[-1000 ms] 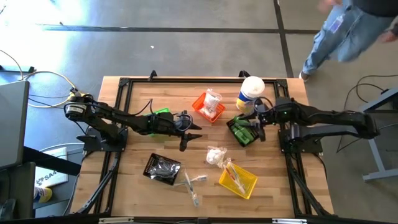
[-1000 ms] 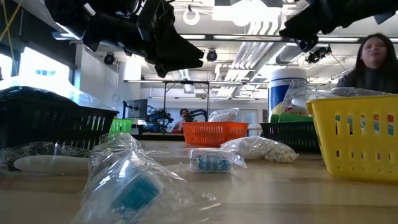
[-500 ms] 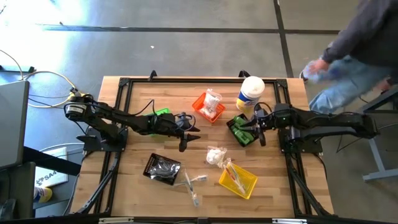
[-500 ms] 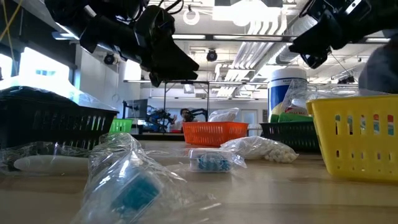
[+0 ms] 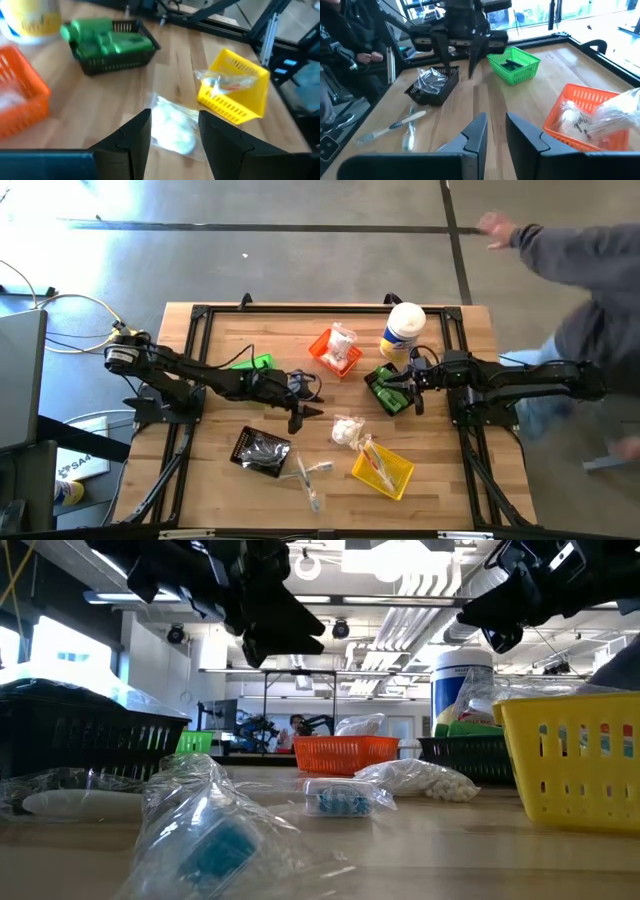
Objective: Pick & Place Travel size toiletries
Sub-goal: Put the white cotton pack into the orange bin
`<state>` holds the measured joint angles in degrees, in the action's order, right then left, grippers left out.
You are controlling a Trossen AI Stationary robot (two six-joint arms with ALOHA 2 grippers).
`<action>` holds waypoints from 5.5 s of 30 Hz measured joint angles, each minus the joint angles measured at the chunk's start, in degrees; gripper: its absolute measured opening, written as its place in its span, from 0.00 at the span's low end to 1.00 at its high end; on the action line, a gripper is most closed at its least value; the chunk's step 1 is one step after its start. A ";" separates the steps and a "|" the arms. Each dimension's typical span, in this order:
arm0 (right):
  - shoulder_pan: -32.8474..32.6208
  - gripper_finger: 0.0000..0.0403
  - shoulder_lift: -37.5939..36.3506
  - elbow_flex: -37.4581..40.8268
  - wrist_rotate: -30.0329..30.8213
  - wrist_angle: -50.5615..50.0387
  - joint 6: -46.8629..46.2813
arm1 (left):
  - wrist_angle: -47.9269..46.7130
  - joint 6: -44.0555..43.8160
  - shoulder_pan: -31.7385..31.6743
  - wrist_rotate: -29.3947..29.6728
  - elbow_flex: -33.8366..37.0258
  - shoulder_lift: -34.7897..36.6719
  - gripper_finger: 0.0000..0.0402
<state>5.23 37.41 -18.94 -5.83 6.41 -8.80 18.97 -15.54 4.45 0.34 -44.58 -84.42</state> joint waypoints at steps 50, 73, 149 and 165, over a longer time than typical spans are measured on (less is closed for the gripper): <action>0.00 0.15 0.02 0.26 -0.32 1.14 3.06 | -5.92 -31.25 -2.93 -10.29 -16.14 -28.37 0.40; 0.00 0.15 0.02 0.24 -0.52 1.14 4.13 | -5.01 -29.54 -2.93 -11.52 -18.61 -31.67 0.08; 0.00 0.15 0.02 0.20 -0.48 1.89 6.09 | -36.04 18.69 -20.77 -4.24 -28.78 -7.31 0.00; 0.00 0.15 0.04 0.22 -0.27 1.98 7.15 | -29.61 14.69 -25.63 14.04 -28.80 -15.21 0.00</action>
<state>5.23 37.44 -18.72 -6.10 8.39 -1.65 -10.64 -0.85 -21.18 14.37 -73.38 -99.63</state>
